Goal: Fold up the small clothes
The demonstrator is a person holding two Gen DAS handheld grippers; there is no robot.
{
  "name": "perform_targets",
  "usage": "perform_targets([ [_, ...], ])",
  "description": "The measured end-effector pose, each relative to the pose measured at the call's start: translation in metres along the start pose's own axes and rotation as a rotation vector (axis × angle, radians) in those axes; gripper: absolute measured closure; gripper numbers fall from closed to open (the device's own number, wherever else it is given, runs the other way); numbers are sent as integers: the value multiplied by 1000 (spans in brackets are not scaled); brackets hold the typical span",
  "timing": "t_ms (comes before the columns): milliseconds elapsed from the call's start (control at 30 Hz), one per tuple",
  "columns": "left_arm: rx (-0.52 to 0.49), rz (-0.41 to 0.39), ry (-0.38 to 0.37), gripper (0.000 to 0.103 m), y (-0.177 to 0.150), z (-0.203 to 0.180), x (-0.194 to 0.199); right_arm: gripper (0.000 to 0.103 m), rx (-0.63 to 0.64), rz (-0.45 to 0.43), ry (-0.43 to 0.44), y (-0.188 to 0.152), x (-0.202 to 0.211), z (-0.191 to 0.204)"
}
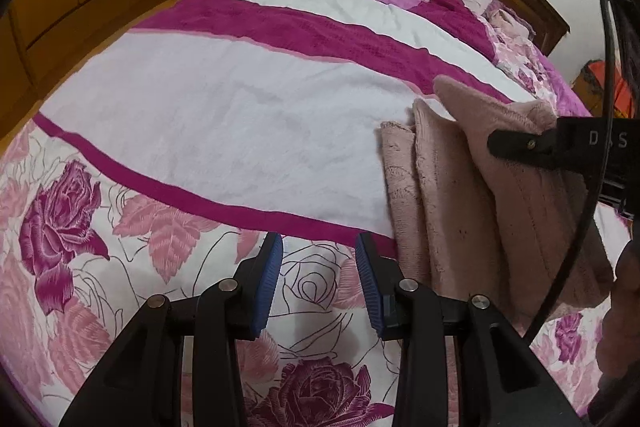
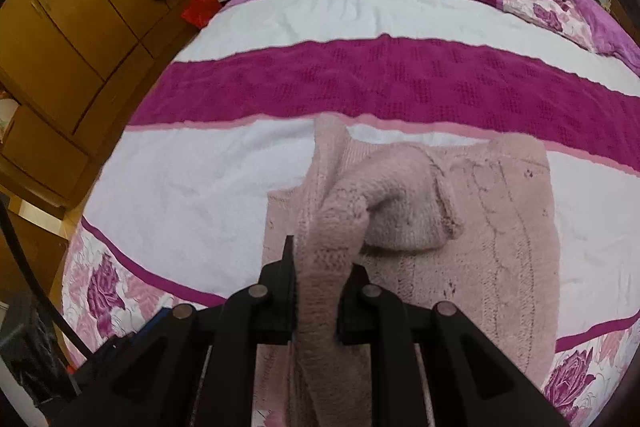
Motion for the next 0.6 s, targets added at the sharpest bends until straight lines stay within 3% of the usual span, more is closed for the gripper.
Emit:
perform_targets([
  [100, 4, -5, 2, 90, 0, 2, 2, 89, 7, 7, -1, 0, -4, 10],
  [200, -1, -2, 12, 90, -1, 3, 1, 87, 25, 56, -58, -1, -24, 20],
  [267, -1, 3, 8, 90, -2, 4, 1, 81, -26, 61, 3, 0, -26, 20],
  [300, -3, 5, 6, 90, -2, 3, 1, 81, -75, 45, 98, 2, -21, 20],
  [367, -8, 4, 5, 90, -2, 4, 2, 81, -106, 17, 182, 6, -7, 17],
  [500, -2, -4, -33, 90, -1, 1, 7, 81, -59, -33, 189, 9, 24, 5],
  [600, 26, -2, -136, 90, -1, -3, 10, 79, 7, -74, 176, -7, 52, -22],
])
Point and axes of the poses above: each gripper's, at about its wrist camera, not at the fingertips, and x roughly against the way its jaws point, z to its left, y to its top, the point moved 3 cm from there along -x, roughly the way its jaws point, and after that the axes turned 8 degrees about -x, right-handed, at the moved point
